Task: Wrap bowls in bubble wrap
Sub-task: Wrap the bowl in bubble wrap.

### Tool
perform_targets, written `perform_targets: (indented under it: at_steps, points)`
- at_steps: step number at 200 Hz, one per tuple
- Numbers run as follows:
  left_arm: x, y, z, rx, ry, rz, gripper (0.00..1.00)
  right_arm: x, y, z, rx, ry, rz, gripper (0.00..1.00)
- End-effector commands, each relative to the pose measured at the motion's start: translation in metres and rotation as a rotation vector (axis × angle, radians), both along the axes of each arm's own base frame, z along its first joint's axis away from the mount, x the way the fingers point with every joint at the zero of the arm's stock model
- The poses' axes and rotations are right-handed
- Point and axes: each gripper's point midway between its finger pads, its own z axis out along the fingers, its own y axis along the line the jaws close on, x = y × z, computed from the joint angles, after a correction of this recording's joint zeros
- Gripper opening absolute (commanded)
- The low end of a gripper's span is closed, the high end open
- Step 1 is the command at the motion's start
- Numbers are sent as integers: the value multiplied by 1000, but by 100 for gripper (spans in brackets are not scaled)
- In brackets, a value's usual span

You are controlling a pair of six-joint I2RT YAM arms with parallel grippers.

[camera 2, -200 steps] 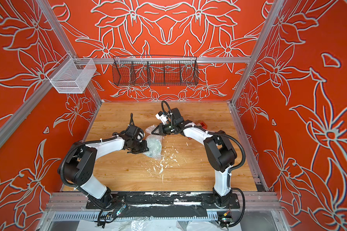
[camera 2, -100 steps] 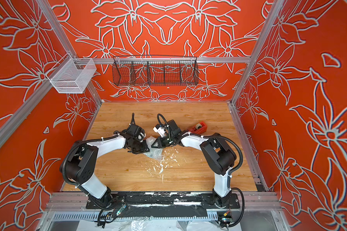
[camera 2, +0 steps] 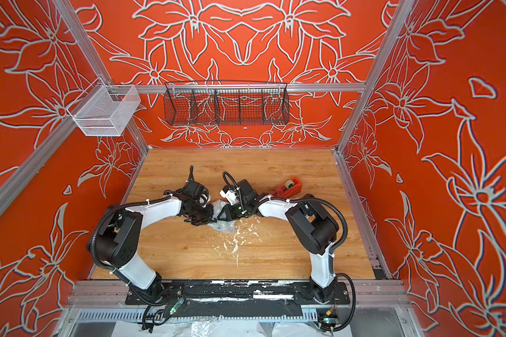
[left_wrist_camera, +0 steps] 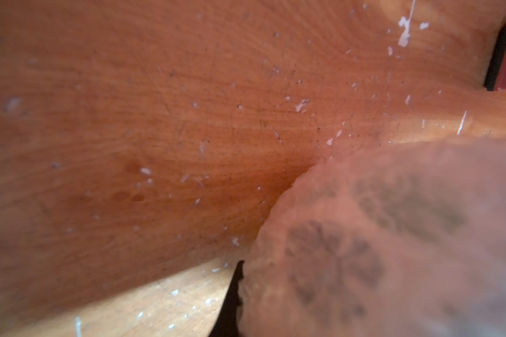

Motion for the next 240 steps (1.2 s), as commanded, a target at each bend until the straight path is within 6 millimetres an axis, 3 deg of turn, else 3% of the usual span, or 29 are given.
perform_targets:
  at_steps: [1, 30, 90, 173, 204, 240]
  points:
    - [1, 7, 6, 4, 9, 38, 0, -33, -32, -58, -209, 153, -13, 32]
    - [2, 5, 15, -14, -5, 54, 0, -38, -23, -48, -142, 171, 2, 34]
    - [-6, 21, 2, 73, 11, 65, 0, -35, -19, 15, -22, 77, -10, 38]
    - [-7, 31, -1, 144, 1, 88, 0, -44, -1, 55, 204, 108, 10, 43]
    - [-7, 28, -4, 142, 4, 81, 0, -39, 3, 78, 253, 75, 0, 44]
    - [-7, 25, -6, 143, 4, 77, 0, -24, 8, 90, 259, 38, -40, 45]
